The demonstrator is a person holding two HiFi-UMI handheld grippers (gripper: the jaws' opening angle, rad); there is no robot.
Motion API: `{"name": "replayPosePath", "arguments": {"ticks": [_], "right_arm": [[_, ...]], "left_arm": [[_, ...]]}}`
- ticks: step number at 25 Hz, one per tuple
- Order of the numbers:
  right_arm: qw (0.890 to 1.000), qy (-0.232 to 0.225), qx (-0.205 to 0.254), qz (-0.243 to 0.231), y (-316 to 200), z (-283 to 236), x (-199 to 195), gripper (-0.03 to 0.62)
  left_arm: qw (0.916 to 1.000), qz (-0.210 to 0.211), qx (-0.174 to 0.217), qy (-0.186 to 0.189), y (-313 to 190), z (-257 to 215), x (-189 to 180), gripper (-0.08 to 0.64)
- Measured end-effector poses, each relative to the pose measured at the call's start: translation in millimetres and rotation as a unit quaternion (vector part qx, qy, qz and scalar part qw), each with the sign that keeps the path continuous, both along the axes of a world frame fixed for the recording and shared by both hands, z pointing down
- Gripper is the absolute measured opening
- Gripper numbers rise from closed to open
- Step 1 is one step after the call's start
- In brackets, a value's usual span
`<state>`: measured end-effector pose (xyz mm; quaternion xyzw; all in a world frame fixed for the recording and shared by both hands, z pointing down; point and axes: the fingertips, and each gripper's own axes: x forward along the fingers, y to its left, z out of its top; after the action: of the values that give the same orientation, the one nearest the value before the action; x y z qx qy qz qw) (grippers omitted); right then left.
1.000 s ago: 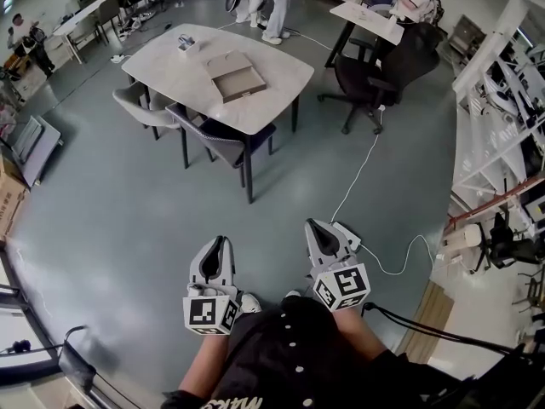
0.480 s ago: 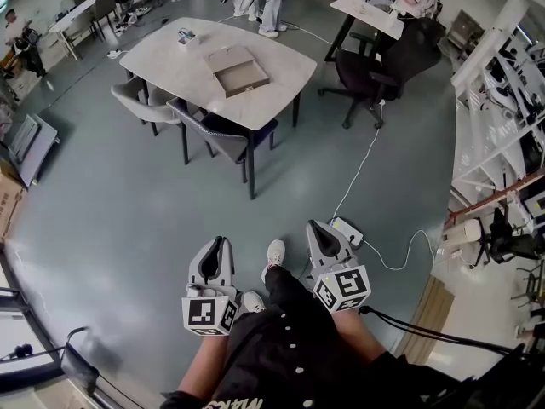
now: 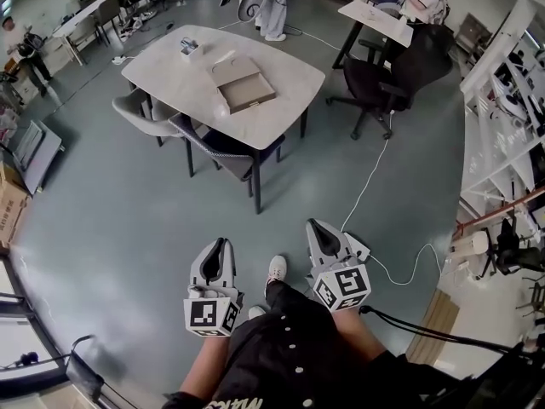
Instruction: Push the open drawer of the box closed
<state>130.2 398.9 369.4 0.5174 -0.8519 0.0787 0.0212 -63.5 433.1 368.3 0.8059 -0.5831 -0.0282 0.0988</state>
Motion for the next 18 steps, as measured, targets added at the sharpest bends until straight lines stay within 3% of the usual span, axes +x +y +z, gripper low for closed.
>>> {"name": "replayPosePath", "arguments": {"ticks": [10,18], "right_arm": [[1.000,-0.013,-0.004,-0.027,-112.6,6.6,3.5,-0.003],[0.998,-0.009,0.000,-0.056,-172.2,1.4,11.2,-0.003]], "left_arm": [[0.9997,-0.011,-0.015,-0.016,-108.0,7.7,11.2,0.041],[0.9993,-0.029,-0.006,-0.022,-162.5,-4.4,26.6,0.041]]}}
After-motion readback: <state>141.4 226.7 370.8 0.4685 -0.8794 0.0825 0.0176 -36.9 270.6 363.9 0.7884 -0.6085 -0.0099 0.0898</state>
